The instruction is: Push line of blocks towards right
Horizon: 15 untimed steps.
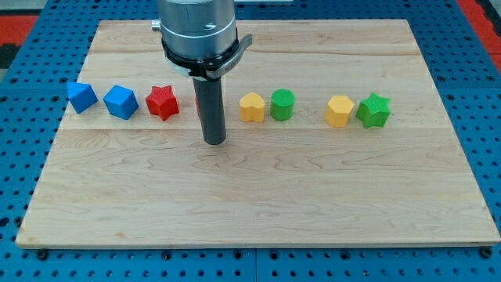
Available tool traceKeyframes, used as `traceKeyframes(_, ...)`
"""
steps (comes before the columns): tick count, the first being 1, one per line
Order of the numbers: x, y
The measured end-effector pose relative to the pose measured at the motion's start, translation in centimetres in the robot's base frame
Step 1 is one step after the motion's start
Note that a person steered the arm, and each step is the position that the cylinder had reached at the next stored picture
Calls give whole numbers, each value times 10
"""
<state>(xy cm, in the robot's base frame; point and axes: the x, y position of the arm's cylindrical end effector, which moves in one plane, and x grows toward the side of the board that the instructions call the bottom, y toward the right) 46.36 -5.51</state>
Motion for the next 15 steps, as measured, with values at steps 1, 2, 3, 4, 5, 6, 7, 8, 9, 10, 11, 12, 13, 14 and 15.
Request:
traceKeyframes(1, 0, 0)
traceKeyframes(2, 0, 0)
traceKeyframes(3, 23, -15)
traceKeyframes(4, 50, -76)
traceKeyframes(5, 50, -189)
traceKeyframes(6, 35, -249)
traceKeyframes(7, 18, -250)
traceKeyframes(8, -22, -250)
traceKeyframes(9, -68, -250)
traceKeyframes(10, -80, -242)
traceKeyframes(11, -56, -161)
traceKeyframes(12, -49, -73)
traceKeyframes(13, -49, -80)
traceKeyframes(14, -53, -97)
traceKeyframes(15, -68, -32)
